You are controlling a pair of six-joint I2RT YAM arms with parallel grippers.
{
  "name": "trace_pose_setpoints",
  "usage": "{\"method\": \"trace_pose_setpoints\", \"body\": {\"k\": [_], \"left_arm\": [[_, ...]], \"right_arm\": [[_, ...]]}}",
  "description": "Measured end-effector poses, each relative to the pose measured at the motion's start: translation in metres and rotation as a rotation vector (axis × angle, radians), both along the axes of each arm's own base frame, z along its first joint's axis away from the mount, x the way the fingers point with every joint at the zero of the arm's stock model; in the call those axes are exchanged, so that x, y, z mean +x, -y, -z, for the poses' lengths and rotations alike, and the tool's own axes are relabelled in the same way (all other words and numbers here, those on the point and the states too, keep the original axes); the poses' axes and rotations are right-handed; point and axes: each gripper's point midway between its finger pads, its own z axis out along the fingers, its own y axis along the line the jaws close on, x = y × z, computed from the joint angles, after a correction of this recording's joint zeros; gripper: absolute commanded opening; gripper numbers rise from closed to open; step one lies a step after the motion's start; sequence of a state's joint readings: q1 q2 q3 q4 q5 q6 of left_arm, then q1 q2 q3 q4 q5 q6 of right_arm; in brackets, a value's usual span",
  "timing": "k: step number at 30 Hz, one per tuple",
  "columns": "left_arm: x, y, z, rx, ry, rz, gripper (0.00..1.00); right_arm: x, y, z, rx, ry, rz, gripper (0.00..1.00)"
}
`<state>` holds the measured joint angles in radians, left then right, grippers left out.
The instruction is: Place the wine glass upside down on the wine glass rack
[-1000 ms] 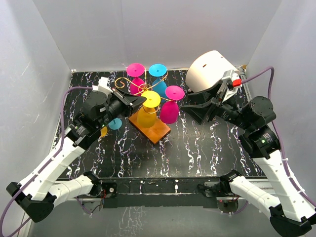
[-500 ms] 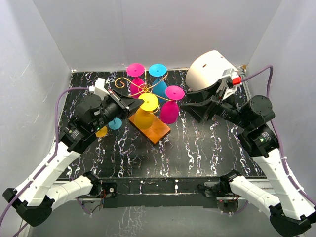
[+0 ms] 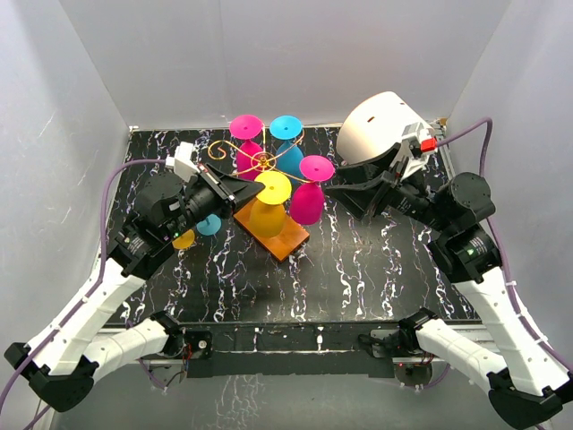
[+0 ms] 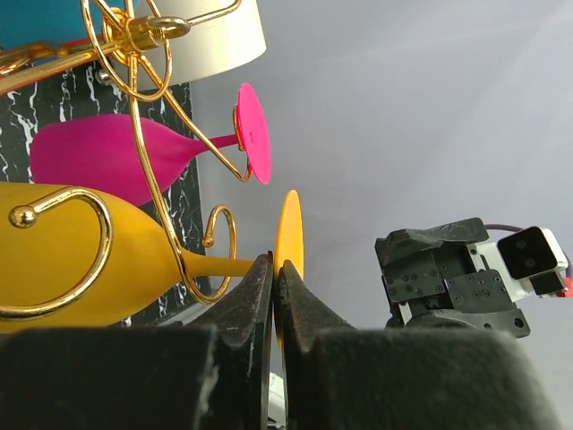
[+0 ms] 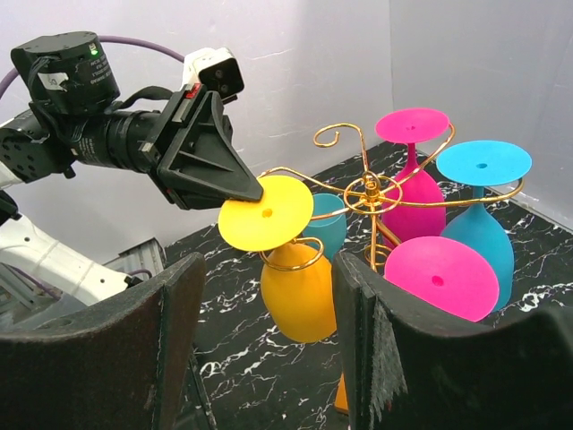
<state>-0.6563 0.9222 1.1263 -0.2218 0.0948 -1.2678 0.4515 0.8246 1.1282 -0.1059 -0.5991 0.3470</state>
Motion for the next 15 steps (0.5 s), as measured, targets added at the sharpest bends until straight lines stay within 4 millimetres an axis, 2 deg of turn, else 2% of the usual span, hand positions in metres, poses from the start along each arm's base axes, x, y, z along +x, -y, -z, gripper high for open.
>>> {"method": "trace_pose_setpoints", "body": {"k": [7,15], "left_arm": [[0.000,0.009,0.001,-0.012,-0.007,0.042,0.00],[0.009,0.019,0.017,0.020,-0.036,0.055,0.00]], "right_arm": [[0.003,-0.001,0.004,-0.001,-0.006,0.002,0.56],[0.004,-0.001,0.004,0.000,-0.007,0.006,0.56]]}}
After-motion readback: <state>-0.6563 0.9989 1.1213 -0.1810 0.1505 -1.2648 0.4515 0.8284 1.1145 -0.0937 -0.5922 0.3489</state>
